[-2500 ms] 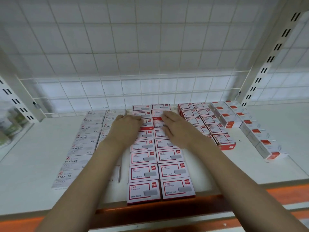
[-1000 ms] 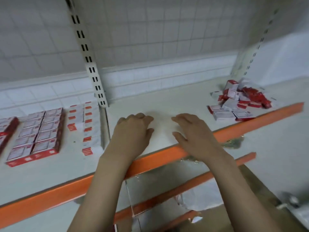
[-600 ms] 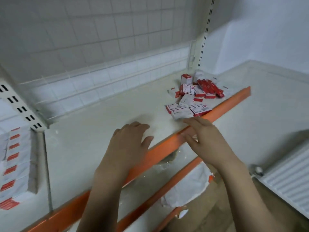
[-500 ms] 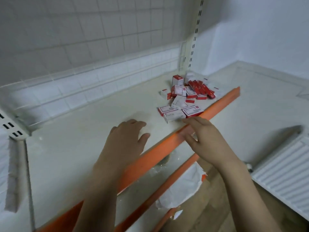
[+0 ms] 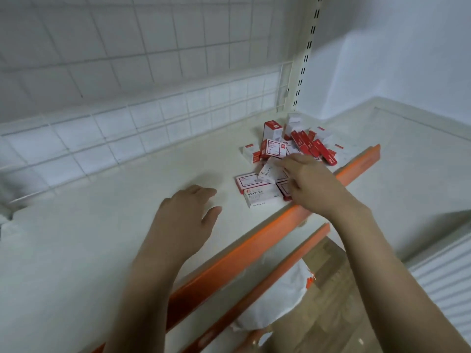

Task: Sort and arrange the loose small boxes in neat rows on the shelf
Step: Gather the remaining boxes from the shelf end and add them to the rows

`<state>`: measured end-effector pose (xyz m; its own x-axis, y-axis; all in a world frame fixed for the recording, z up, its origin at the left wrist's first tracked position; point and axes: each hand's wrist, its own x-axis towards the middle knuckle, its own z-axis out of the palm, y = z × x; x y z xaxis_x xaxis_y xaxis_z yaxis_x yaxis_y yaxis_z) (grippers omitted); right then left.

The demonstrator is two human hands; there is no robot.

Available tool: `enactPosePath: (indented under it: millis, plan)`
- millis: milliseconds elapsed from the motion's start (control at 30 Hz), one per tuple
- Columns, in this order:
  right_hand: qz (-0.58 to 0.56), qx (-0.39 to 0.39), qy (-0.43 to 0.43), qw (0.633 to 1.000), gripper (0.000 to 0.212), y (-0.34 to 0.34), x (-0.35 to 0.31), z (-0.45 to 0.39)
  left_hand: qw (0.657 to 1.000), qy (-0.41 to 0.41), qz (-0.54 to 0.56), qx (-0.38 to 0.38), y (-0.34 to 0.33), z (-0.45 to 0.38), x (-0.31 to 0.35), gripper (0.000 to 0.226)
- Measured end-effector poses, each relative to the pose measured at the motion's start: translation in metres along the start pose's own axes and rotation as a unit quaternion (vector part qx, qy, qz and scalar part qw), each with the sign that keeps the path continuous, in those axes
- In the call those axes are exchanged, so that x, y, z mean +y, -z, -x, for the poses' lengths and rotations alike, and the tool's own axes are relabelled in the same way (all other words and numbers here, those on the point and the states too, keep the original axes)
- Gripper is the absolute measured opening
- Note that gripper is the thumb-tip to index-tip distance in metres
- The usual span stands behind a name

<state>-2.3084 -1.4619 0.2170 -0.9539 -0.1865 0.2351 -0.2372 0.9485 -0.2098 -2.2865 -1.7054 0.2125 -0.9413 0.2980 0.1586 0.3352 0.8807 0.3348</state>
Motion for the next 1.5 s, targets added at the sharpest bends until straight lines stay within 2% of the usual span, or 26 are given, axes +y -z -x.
enactPosePath:
  millis: [233, 367, 533, 700, 833, 1000, 1167, 1500]
  plan:
    - [0.088, -0.131, 0.117, 0.981, 0.059, 0.002, 0.015, -0.045, 0.998, 0.04, 0.018, 0.042, -0.006, -0.012, 0.016, 0.037]
    - [0.111, -0.159, 0.147, 0.97, 0.056, 0.0, 0.02, -0.055, 0.997, 0.056, 0.018, 0.049, -0.011, -0.016, 0.023, 0.037]
    - [0.088, -0.134, 0.17, 0.972, 0.046, 0.0, 0.027, -0.06, 0.996, 0.06, 0.011, 0.061, -0.011, -0.022, 0.028, 0.037]
    - [0.0, -0.113, 0.13, 0.985, 0.052, 0.009, 0.034, -0.048, 0.998, 0.035, -0.009, 0.058, -0.005, -0.045, 0.042, 0.04]
    - [-0.065, -0.078, 0.089, 0.991, 0.049, 0.019, 0.05, -0.028, 0.999, 0.002, -0.037, 0.028, -0.003, -0.082, 0.056, 0.047]
    - [-0.088, -0.028, 0.046, 0.995, 0.051, 0.029, 0.074, -0.004, 0.996, -0.061, -0.057, -0.019, -0.025, -0.133, 0.078, 0.057]
    - [-0.093, -0.004, 0.024, 0.995, 0.049, 0.034, 0.089, 0.012, 0.993, -0.071, -0.079, -0.05, -0.047, -0.162, 0.085, 0.053]
    - [-0.093, 0.016, 0.038, 0.995, 0.046, 0.032, 0.101, 0.019, 0.995, -0.055, -0.078, -0.024, -0.056, -0.162, 0.091, 0.047]
